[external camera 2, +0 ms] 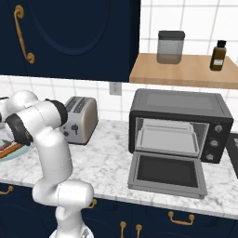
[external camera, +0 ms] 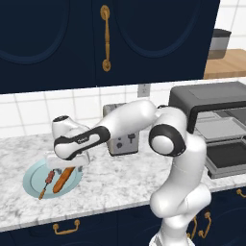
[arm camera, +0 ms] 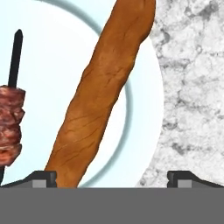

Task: Pick up the kebab skewer and baguette bread, and place them inside the toaster oven. Close the toaster oven door and start by setting the timer.

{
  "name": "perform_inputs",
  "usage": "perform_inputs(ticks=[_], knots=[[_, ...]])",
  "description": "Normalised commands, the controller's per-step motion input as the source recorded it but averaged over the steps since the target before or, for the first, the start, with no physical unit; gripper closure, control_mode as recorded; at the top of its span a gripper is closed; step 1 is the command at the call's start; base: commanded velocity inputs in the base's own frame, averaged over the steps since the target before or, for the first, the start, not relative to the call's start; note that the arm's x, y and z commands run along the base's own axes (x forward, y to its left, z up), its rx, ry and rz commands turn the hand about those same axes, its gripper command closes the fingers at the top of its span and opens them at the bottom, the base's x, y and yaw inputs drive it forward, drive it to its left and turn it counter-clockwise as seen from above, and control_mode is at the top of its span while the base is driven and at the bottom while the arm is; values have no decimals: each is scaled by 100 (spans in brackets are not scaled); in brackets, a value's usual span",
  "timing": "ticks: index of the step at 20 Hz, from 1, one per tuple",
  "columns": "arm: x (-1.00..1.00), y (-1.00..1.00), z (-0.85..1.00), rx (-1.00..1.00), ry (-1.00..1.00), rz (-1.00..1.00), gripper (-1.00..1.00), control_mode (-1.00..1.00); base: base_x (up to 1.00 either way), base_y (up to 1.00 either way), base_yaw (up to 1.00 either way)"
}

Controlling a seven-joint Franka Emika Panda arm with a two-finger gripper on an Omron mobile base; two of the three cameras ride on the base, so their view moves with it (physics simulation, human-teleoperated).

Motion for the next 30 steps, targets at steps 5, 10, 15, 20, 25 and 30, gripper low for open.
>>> perform_inputs(ticks=[5, 10, 15, 20, 25, 30], knots=[[6, 6, -17, 0, 0, 0, -100, -100, 0, 0, 0], [12, 14, -14, 0, -3, 0, -100, -100, 0, 0, 0], [10, 14, -11, 0, -3, 0, -100, -100, 0, 0, 0], [3, 2, -15, 0, 0, 0, -100, -100, 0, 0, 0], [0, 0, -17, 0, 0, 0, -100, -100, 0, 0, 0], [0, 0, -6, 0, 0, 0, 100, -100, 0, 0, 0]])
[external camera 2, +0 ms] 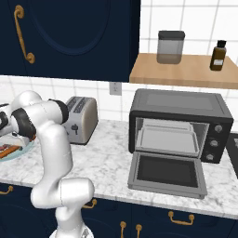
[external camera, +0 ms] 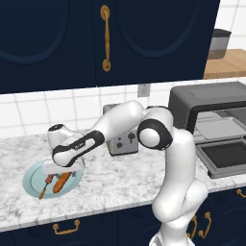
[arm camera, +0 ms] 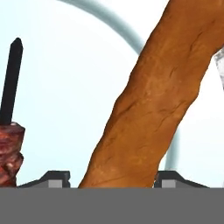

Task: Pick up the kebab skewer and baguette bread, and place them inside the toaster oven. Close the toaster oven door and start by setting the timer.

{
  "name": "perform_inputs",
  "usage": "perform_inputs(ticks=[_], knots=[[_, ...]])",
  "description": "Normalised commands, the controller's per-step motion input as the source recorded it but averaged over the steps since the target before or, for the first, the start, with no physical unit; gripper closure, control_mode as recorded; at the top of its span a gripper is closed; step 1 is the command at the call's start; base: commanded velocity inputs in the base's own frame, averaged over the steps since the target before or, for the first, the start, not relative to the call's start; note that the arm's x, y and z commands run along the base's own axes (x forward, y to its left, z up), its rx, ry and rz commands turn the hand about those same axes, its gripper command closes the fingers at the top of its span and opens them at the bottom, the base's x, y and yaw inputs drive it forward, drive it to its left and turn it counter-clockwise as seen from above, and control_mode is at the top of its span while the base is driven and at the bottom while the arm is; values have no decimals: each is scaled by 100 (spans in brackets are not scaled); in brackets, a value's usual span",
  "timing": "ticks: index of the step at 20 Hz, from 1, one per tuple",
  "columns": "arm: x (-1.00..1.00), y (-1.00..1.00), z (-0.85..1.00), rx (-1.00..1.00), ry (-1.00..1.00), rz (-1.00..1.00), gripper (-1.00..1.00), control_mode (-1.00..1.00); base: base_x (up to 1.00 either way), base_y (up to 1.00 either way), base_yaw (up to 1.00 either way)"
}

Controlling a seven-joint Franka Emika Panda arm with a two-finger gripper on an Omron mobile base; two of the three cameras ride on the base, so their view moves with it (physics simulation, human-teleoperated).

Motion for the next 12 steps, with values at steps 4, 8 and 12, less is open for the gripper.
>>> perform_inputs(ticks=[4, 8, 12], knots=[[0, 0, 0, 0, 0, 0, 100, -100, 0, 0, 0], [-19, -17, 33, 0, -5, 0, 100, -100, 0, 0, 0], [-62, -51, 53, 1, -7, -9, 100, -100, 0, 0, 0]])
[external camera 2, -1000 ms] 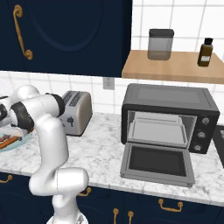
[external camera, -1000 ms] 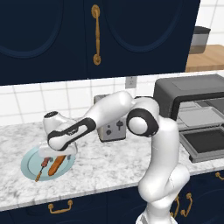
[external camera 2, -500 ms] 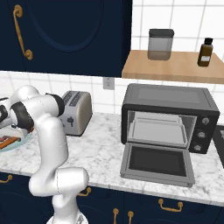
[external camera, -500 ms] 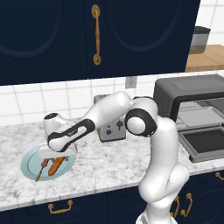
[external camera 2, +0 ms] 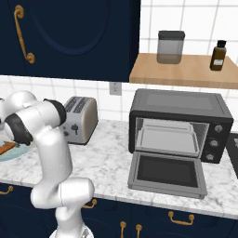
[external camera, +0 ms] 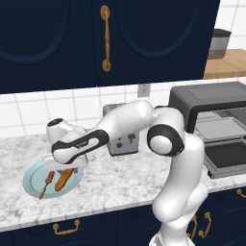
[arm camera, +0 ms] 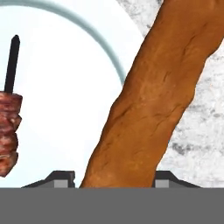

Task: Pick up the kebab skewer and baguette bread, and place them inside the toaster oven. Close the toaster oven door and start by setting the timer.

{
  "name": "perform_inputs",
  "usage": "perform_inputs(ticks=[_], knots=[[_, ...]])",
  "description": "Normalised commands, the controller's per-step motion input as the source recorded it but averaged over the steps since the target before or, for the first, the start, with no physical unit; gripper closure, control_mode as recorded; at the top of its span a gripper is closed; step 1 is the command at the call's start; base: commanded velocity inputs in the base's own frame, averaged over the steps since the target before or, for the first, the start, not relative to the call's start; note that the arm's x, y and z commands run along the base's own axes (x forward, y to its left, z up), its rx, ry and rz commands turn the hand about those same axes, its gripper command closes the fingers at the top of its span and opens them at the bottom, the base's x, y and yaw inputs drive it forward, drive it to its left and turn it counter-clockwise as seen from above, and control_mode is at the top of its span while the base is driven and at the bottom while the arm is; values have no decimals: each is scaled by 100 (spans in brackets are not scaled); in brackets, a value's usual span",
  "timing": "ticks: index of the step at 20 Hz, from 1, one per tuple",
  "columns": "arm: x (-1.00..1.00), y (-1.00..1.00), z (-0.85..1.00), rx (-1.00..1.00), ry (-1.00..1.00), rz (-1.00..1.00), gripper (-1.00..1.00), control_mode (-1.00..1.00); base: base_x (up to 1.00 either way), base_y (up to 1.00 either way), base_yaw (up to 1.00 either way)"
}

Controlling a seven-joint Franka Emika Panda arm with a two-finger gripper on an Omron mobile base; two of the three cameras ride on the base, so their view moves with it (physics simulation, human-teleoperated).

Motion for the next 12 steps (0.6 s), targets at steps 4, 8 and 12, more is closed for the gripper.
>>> perform_inputs(ticks=[4, 8, 12], knots=[[-55, -98, 20, 7, -6, -14, 100, -100, 0, 0, 0], [-39, -100, 41, 12, -1, -17, 100, -100, 0, 0, 0], [-51, -100, 68, 19, -1, -18, 100, -100, 0, 0, 0]])
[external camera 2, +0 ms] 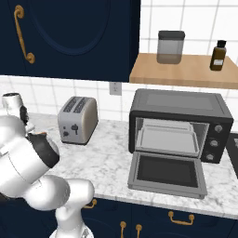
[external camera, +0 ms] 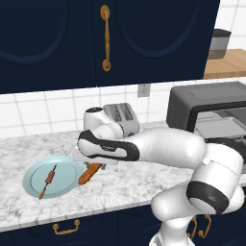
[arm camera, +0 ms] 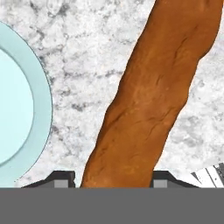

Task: Pick up the kebab skewer and baguette bread, and place them inside the toaster oven. Close the toaster oven door and start by setting the timer.

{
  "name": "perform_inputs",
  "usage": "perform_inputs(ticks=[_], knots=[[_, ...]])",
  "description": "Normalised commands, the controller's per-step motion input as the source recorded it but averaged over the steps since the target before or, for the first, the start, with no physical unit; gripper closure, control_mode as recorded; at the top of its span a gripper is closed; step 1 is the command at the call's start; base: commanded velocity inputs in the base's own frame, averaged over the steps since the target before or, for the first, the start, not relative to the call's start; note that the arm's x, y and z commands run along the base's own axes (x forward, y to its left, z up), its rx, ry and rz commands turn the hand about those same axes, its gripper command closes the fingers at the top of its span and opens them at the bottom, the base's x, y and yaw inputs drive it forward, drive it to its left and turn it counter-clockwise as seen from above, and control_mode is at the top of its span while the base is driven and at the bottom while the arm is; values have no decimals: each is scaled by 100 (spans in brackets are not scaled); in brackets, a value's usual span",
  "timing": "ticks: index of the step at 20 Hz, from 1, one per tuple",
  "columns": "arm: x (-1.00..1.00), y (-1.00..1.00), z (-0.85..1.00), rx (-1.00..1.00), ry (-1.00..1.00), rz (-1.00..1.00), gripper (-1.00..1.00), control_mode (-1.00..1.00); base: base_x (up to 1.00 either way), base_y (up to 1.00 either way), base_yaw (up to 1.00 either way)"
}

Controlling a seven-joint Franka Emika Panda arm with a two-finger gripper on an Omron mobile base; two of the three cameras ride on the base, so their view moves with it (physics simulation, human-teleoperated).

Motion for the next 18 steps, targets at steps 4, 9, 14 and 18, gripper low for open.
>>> perform_inputs(ticks=[4, 9, 14, 18], knots=[[-61, -100, 68, 17, -3, -19, 100, -100, 0, 0, 0], [-43, -100, 89, 12, -10, -20, 100, -100, 0, 0, 0], [-39, -100, 64, 14, -9, -18, 100, -100, 0, 0, 0], [-14, -100, 68, 8, -3, -19, 100, -100, 0, 0, 0]])
